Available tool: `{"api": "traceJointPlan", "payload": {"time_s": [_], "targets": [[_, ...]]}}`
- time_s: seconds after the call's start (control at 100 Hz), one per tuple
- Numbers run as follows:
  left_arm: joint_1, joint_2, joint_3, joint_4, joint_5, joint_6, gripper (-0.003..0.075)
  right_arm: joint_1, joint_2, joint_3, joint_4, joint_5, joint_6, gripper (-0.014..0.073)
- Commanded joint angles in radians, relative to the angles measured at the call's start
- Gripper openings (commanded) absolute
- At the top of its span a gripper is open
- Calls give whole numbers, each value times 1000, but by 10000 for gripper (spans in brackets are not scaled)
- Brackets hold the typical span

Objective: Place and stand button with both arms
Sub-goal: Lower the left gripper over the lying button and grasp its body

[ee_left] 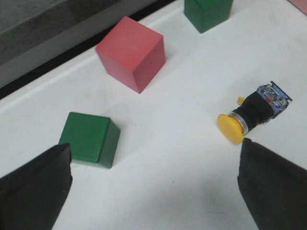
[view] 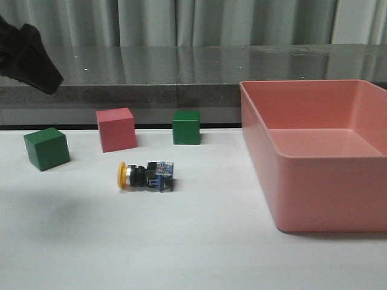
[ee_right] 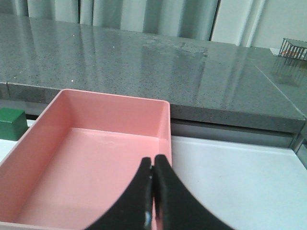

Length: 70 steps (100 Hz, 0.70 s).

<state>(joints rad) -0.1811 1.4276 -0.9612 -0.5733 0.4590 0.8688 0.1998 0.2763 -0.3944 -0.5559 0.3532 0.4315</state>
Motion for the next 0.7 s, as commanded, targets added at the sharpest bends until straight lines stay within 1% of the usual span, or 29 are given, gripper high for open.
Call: {"api": "traceJointPlan", "payload": {"time_s": [0.0,0.08,0.17,0.25,0.31,0.36,0.43,0.59,0.69], "targets": [[-9,32,-60,-191,0,245,672,-6,7,-28,-23,-64,0,-62],[-2,76,-84,-341,81,489,672,-6,7,-28,-23,-64,0,-62],[27,122,-107,-512,254,712,671,-6,7,-28,-23,-64,0,-62],[69,162,-121,-629,407,829,663,-6,7,-28,-23,-64,0,-62],[106,185,-133,-687,476,906,663,-6,7,-28,-23,-64,0,-62],[131,200,-134,-738,504,943,663,-6,7,-28,-23,-64,0,-62],[156,215,-134,-788,504,966,663,-6,7,-28,-23,-64,0,-62],[167,231,-134,-793,476,966,662,-6,7,-28,-23,-64,0,-62],[165,235,-134,-793,506,968,662,-6,7,-28,-23,-64,0,-62]]}}
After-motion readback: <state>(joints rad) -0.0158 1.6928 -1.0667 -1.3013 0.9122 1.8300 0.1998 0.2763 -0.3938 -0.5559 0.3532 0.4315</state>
